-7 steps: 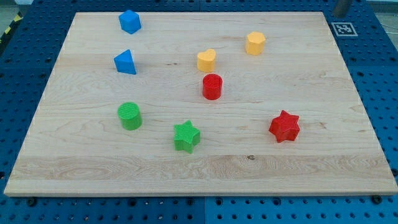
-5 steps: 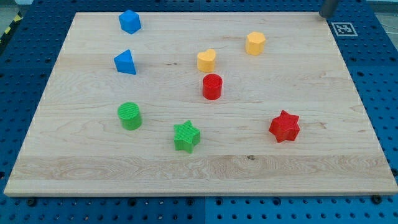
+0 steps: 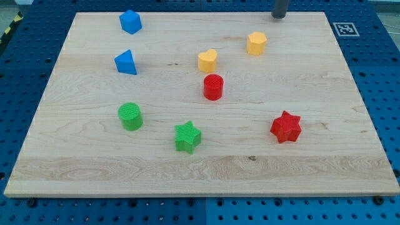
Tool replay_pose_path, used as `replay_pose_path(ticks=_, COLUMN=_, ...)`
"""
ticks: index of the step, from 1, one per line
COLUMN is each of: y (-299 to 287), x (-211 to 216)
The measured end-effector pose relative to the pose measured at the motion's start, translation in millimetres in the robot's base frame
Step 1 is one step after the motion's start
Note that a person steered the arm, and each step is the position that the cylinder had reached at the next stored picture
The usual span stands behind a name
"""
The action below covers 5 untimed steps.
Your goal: Move your arm to the vertical top side of the yellow heart
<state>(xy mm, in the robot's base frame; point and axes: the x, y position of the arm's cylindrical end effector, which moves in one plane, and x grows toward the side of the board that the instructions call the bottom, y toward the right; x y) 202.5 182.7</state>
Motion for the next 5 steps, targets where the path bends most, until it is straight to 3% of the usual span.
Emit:
replay_pose_path(ticks=3, y=-59, x=-5)
replay_pose_path(ticks=5, y=-143, x=-5)
